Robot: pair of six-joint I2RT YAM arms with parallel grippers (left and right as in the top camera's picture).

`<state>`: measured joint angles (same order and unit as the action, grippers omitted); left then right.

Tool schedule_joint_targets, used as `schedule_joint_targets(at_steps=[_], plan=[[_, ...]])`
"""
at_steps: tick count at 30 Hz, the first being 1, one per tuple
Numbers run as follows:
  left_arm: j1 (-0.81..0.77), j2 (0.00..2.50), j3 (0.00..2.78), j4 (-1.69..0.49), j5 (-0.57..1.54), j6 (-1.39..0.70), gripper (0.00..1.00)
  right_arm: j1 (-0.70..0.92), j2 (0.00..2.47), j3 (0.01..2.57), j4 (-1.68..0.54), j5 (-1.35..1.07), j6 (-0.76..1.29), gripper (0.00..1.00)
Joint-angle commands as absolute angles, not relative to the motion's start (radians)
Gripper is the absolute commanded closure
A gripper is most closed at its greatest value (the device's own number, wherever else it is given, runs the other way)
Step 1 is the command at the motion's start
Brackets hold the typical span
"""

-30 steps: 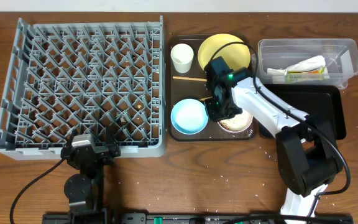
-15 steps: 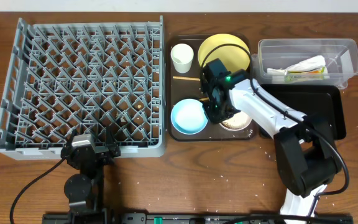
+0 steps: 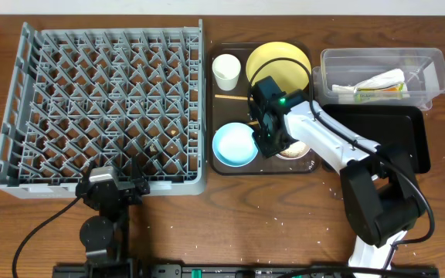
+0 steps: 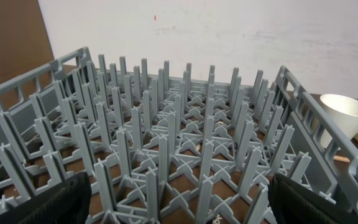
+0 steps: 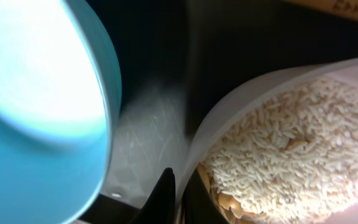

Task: Sort waste into correct bins and load items into the dishwasher
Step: 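Move the right gripper to the pink bowl and grasp its rim, then carry the pink bowl over the black tray and tip out the rice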

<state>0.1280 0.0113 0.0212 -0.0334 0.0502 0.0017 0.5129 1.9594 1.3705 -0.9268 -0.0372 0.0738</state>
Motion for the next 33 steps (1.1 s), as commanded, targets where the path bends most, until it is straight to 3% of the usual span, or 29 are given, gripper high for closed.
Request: schedule_joint_targets(at_steps=[1, 9, 18, 23, 33], plan=[[0.125, 0.006, 0.004, -0.069, 0.041, 0.015, 0.08, 0.514, 1.909, 1.419, -0.978, -0.109, 0.088, 0.99], [0.125, 0.006, 0.004, -0.069, 0.041, 0.015, 0.08, 0.381, 1.682, 1.461, -1.081, -0.274, 0.099, 0.99], [0.125, 0.006, 0.004, -0.069, 0.041, 0.015, 0.08, 0.046, 1.591, 1.402, -1.107, -0.595, -0.079, 0.99], [0.125, 0.006, 0.004, -0.069, 0.041, 0.015, 0.08, -0.150, 1.592, 1.296, -1.044, -0.829, -0.195, 0.99], [0.125, 0.006, 0.004, -0.069, 0.041, 0.015, 0.08, -0.459, 1.604, 1.021, -0.756, -1.258, -0.225, 0.99]])
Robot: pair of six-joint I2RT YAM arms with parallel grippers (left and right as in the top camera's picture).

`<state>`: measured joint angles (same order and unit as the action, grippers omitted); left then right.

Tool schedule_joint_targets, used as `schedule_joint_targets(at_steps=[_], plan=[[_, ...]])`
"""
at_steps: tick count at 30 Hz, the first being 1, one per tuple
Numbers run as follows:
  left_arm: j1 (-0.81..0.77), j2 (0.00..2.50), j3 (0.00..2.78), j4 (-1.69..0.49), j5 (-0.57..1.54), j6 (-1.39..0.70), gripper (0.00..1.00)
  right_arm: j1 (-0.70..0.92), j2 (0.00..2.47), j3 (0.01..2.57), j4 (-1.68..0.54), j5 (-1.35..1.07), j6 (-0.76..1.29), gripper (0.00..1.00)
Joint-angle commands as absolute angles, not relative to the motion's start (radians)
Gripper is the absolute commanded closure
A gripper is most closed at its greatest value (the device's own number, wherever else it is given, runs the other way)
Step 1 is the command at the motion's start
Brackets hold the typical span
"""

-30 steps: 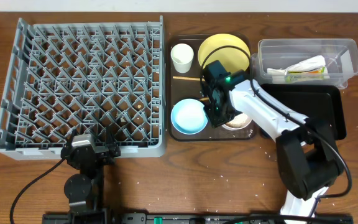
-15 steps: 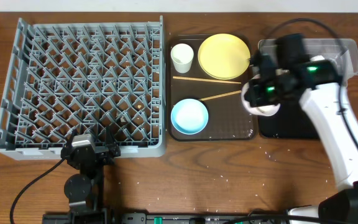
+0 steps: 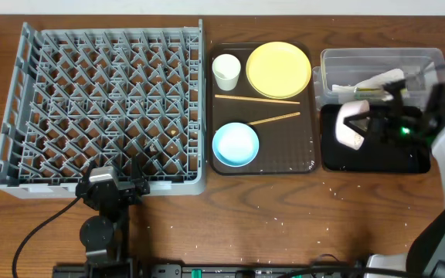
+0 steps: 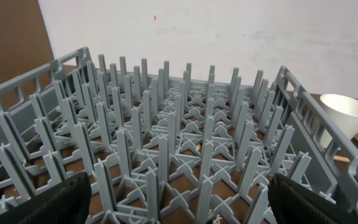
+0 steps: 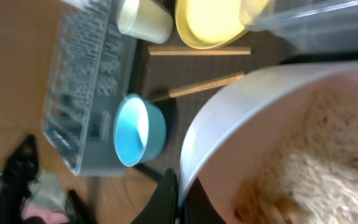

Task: Sort waste into correct bins and load items into the dishwasher
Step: 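Carry the pink bowl over the black tray and tip out the rice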

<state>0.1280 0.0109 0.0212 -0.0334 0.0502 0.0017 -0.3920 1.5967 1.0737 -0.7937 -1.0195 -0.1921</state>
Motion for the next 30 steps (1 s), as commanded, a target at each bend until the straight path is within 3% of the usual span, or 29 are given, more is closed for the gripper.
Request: schedule_joint_targets(at_steps=[1, 11, 20, 30], plan=[[0.125, 0.006, 0.004, -0.069, 0.041, 0.015, 0.08, -0.495, 1.612, 0.990, -0.722, -1.306, -0.225, 0.99], [0.125, 0.006, 0.004, -0.069, 0.041, 0.015, 0.08, -0.682, 1.624, 0.865, -0.586, -1.556, -0.209, 0.99], [0.125, 0.006, 0.004, -0.068, 0.041, 0.015, 0.08, -0.789, 1.624, 0.865, -0.545, -1.559, -0.030, 0.99], [0.125, 0.006, 0.004, -0.069, 0.041, 0.015, 0.08, -0.803, 1.624, 0.865, -0.375, -1.518, 0.100, 0.99]])
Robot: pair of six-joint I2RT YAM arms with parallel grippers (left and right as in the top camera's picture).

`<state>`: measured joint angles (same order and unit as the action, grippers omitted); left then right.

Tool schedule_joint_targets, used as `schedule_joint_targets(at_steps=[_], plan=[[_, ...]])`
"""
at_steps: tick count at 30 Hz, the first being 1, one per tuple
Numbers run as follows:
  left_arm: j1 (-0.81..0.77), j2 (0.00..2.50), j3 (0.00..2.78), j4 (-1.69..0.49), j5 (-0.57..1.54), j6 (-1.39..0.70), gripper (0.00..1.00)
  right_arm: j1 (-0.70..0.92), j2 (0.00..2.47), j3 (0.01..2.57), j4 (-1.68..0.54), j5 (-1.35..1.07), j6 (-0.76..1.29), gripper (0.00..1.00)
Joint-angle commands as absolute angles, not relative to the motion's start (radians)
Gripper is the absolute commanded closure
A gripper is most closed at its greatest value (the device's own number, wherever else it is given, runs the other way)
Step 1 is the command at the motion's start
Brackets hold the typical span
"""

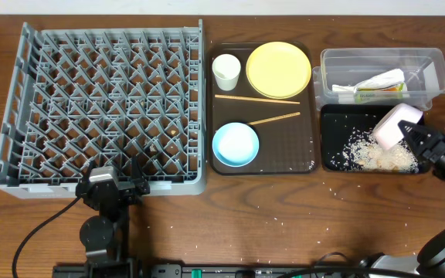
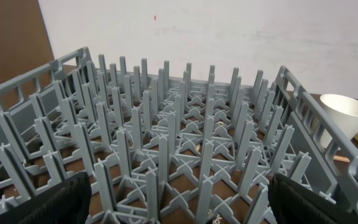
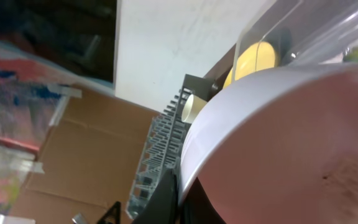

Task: Sort waste into correct bins and load items into the dishwasher
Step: 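Carry the pink bowl over the black tray and tip out the rice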

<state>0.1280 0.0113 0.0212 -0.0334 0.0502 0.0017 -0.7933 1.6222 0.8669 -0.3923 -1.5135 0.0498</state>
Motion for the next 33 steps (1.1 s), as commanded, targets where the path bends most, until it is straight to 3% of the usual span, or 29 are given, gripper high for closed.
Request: schedule_joint_targets(at_steps=[1, 9, 15, 20, 24, 33], plan=[[0.125, 0.006, 0.004, -0.069, 0.041, 0.015, 0.08, -0.801, 1.624, 0.865, -0.376, -1.488, 0.100, 0.99], [0.125, 0.006, 0.004, -0.069, 0.041, 0.015, 0.08, -0.774, 1.624, 0.852, -0.399, -1.550, 0.101, 0.99], [0.125, 0.006, 0.004, -0.069, 0.041, 0.015, 0.08, -0.786, 1.624, 0.853, -0.326, -1.537, 0.265, 0.99], [0.125, 0.006, 0.004, -0.069, 0.041, 0.015, 0.08, -0.784, 1.624, 0.853, -0.305, -1.487, 0.538, 0.99], [0.125, 0.006, 0.004, -0.069, 0.041, 0.015, 0.08, -0.772, 1.624, 0.853, -0.262, -1.367, 0.608, 0.99], [0.125, 0.006, 0.004, -0.069, 0.041, 0.015, 0.08, -0.702, 1.624, 0.853, -0.049, -1.393, 0.725, 0.99]])
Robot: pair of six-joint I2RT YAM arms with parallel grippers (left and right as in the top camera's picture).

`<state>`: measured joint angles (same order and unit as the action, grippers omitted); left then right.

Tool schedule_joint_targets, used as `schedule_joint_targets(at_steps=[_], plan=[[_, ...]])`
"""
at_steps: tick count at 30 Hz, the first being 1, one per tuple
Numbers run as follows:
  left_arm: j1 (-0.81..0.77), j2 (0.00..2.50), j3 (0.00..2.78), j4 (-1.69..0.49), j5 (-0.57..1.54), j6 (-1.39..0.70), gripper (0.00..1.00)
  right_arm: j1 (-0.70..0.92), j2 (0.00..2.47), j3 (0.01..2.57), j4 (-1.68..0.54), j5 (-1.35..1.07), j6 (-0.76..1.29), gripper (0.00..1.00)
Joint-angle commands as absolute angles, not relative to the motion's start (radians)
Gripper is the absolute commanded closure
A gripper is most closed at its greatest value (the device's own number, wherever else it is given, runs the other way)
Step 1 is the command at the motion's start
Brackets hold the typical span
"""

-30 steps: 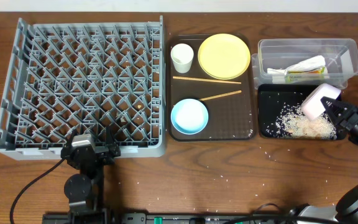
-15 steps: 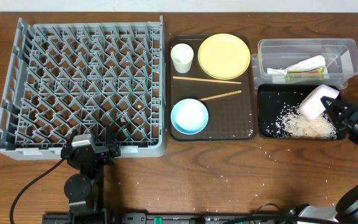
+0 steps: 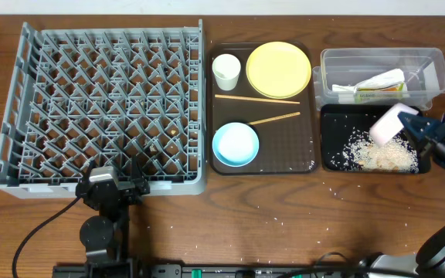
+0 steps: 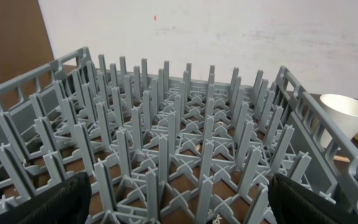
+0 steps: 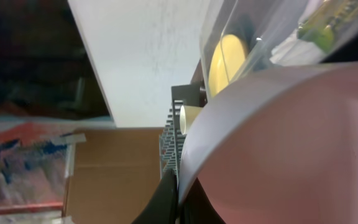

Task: Sort waste into correct bins and load items into the dishwasher
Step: 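Carry the pink bowl over the black tray and tip out the rice, then return the empty pink bowl to the dark tray with the right gripper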

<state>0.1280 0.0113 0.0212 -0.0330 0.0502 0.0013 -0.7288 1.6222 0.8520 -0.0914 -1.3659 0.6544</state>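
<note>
My right gripper [image 3: 417,128] is shut on the rim of a white bowl [image 3: 387,123], held tipped over the black bin [image 3: 331,158]. A heap of rice [image 3: 381,154] lies in that bin. In the right wrist view the bowl [image 5: 291,143] fills the frame and looks empty, with the fingers [image 5: 169,190] pinching its rim. On the brown tray [image 3: 304,164] sit a blue bowl [image 3: 235,144], a white cup [image 3: 226,71], a yellow plate [image 3: 278,69] and two chopsticks [image 3: 257,98]. The grey dish rack [image 3: 103,108] stands at the left. My left gripper [image 4: 179,199] rests open at the rack's near edge.
A clear plastic bin [image 3: 381,73] with a wrapper in it stands behind the black bin. Stray rice grains dot the table in front of the tray and bin. The right arm lies along the table's right edge.
The right gripper has lifted and turned the white bowl a little towards the clear bin. The rice heap lies uncovered in the black bin. The left arm is unchanged.
The right gripper first gripped the rice-filled white bowl on the brown tray. Then it held the bowl over the black bin. Then the bowl was tipped and rice lay in the bin. Now the bowl looks empty, still tilted above the heap.
</note>
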Motion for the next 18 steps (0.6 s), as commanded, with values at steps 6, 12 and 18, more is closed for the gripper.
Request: schedule_joint_targets(at_steps=[6, 12, 18], plan=[[0.125, 0.006, 0.004, -0.069, 0.041, 0.015, 0.08, -0.653, 1.623, 0.853, 0.049, -1.418, 0.795, 0.99], [0.125, 0.006, 0.004, -0.069, 0.041, 0.015, 0.08, -0.521, 1.614, 0.853, 0.116, -1.385, 0.762, 0.99], [0.125, 0.006, 0.004, -0.069, 0.041, 0.015, 0.08, -0.253, 1.589, 0.864, 0.116, -1.154, 0.761, 0.99]])
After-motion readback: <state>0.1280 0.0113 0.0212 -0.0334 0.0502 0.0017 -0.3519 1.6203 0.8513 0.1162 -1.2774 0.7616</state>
